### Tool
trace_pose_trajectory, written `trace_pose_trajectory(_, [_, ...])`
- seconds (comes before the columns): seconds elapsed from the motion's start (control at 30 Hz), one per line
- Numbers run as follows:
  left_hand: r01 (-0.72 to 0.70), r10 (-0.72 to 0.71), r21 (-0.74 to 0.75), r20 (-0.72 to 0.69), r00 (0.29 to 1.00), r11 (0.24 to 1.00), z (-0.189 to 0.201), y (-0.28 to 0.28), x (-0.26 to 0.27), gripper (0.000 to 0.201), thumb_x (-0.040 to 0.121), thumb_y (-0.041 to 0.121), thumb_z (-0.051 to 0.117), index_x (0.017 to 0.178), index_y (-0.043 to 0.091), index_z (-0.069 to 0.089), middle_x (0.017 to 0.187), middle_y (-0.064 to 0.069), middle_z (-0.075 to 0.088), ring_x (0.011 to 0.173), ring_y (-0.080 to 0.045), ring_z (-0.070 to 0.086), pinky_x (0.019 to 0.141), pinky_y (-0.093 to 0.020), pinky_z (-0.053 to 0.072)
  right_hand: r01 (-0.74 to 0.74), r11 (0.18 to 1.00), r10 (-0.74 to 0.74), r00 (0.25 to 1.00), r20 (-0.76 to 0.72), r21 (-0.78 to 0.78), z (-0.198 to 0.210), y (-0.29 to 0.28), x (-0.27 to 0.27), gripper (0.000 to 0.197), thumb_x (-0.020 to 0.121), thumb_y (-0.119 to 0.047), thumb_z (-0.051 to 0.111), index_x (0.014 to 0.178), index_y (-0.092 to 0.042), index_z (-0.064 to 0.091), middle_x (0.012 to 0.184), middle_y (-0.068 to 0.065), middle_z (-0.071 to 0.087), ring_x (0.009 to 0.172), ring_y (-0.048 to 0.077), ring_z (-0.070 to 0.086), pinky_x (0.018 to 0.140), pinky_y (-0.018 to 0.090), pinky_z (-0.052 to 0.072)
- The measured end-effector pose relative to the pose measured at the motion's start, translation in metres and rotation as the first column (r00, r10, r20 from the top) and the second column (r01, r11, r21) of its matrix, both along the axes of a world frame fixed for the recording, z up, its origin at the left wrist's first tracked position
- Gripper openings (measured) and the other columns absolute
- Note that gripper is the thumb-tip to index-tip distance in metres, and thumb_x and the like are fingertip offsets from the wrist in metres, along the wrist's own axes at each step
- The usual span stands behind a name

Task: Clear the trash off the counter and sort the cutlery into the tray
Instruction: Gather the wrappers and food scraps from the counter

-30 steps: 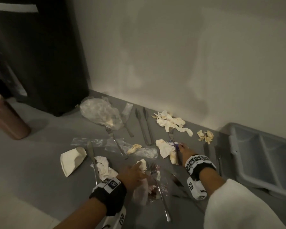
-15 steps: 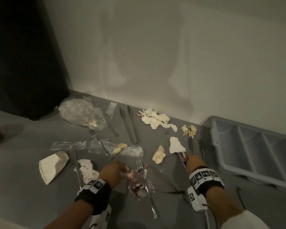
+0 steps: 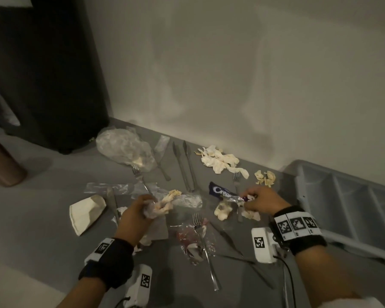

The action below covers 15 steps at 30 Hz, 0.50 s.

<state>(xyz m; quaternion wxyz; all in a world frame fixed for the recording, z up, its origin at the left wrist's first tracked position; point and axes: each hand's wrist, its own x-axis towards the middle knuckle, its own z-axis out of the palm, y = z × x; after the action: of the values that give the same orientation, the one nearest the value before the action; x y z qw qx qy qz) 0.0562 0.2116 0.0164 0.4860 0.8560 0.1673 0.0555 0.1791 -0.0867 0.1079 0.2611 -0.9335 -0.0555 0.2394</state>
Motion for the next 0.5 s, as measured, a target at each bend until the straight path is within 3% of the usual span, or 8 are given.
trace_pose_trajectory(0.07, [-0.023,0.022,-0.036,-0.019,1.000,0.999,0.000,0.003,-0.002,0.050,0.076,0.008,0.070,0.119,0.023,0.051,0.102,0.003,0.056,0.094,-0.016,0.056,0.068,-0.010,0.038,0.081,0.995,-0.086,0.990,0.112,0.050,-0.023,0.014,0.008,0.028,0.077,-0.002,0.066,0.103,-0.012,0.066,0.101,0.003,0.060,0.095,0.019,0.055,0.082,0.026,0.041])
trace_pose_trajectory(0.17, [0.027,-0.025,0.035,-0.064,0.998,0.999,-0.001,0.005,-0.004,0.038,0.078,0.009,0.068,0.114,0.016,0.059,0.097,-0.002,0.060,0.091,-0.018,0.057,0.070,-0.015,0.040,0.108,0.994,-0.105,0.985,0.137,-0.016,-0.068,0.030,0.013,0.030,0.078,-0.004,0.064,0.107,-0.010,0.064,0.124,0.013,0.055,0.111,0.027,0.054,0.094,0.030,0.041])
trace_pose_trajectory(0.23, [0.039,-0.031,0.067,-0.105,0.994,0.997,-0.003,0.008,-0.013,0.030,0.079,0.013,0.067,0.109,0.016,0.062,0.095,-0.003,0.062,0.089,-0.016,0.057,0.079,-0.021,0.041,0.101,0.990,-0.089,0.988,0.123,-0.096,-0.096,0.040,0.010,0.029,0.078,-0.004,0.065,0.106,-0.012,0.065,0.130,0.014,0.051,0.115,0.029,0.053,0.101,0.032,0.042])
trace_pose_trajectory(0.37, [0.125,-0.119,0.025,-0.154,0.981,0.992,-0.009,0.002,-0.037,0.018,0.081,0.018,0.066,0.092,0.028,0.057,0.083,0.010,0.058,0.074,0.004,0.052,0.075,-0.015,0.043,0.117,0.983,-0.092,0.980,0.177,-0.140,-0.120,0.053,0.004,0.028,0.080,-0.002,0.060,0.104,-0.014,0.067,0.119,0.014,0.063,0.108,0.033,0.059,0.097,0.035,0.046])
trace_pose_trajectory(0.43, [0.183,-0.177,0.032,-0.145,0.973,0.983,-0.015,-0.001,-0.043,0.018,0.078,0.021,0.068,0.083,0.033,0.055,0.082,0.009,0.059,0.073,0.006,0.053,0.074,-0.015,0.041,0.105,0.981,-0.067,0.974,0.218,-0.165,-0.121,0.057,0.004,0.024,0.079,-0.003,0.061,0.099,-0.013,0.069,0.110,0.016,0.066,0.101,0.034,0.061,0.092,0.036,0.049])
trace_pose_trajectory(0.5, [0.214,-0.205,0.065,-0.124,0.971,0.975,-0.019,-0.001,-0.047,0.018,0.075,0.024,0.069,0.082,0.035,0.056,0.088,0.008,0.056,0.078,0.006,0.052,0.082,-0.017,0.039,0.096,0.976,-0.053,0.975,0.217,-0.194,-0.119,0.059,0.003,0.021,0.079,-0.005,0.062,0.097,-0.010,0.070,0.104,0.017,0.068,0.096,0.035,0.062,0.088,0.036,0.051])
